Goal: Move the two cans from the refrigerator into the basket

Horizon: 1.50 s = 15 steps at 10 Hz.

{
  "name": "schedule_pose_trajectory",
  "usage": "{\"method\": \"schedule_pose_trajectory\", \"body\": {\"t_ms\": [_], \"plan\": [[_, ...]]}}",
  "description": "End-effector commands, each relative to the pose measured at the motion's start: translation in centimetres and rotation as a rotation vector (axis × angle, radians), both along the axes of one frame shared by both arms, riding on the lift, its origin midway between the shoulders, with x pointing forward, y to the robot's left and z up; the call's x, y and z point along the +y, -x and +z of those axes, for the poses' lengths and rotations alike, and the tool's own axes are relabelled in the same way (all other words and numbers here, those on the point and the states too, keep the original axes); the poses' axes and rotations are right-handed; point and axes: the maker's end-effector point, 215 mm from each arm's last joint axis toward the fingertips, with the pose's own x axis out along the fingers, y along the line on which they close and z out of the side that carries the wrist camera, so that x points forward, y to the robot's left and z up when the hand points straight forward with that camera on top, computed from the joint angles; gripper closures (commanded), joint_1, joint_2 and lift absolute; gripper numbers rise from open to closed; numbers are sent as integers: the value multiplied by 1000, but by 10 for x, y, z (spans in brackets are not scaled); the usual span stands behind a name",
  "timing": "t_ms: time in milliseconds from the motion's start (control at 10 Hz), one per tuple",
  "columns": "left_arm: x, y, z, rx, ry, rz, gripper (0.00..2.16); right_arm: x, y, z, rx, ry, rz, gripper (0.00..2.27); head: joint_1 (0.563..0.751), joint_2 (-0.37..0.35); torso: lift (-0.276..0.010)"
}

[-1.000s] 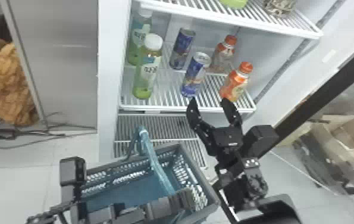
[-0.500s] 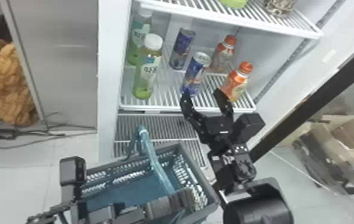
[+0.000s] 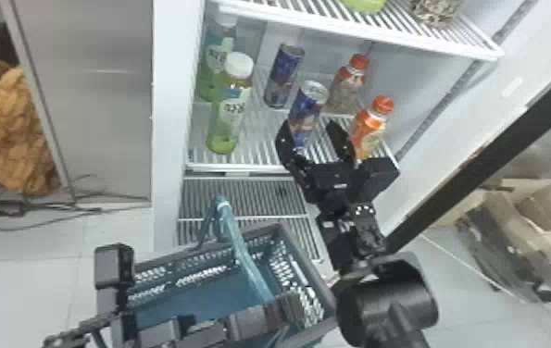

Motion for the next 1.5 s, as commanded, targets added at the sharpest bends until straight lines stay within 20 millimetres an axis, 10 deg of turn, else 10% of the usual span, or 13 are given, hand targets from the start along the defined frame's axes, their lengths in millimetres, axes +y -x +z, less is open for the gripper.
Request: {"method": "schedule_pose_trajectory", "body": {"t_ms": [0, 700, 1400], "plan": [[0, 0, -1, 2, -3, 0, 1181, -1, -11, 0, -6, 3, 0, 211, 695, -350, -276], [-2, 0, -1, -1, -3, -5, 1182, 0, -22, 1, -13, 0, 6, 983, 695, -350, -276], [-1, -1, 0, -1, -2, -1, 1181, 26, 14, 69, -94, -85, 71, 983, 695, -350, -276]]}}
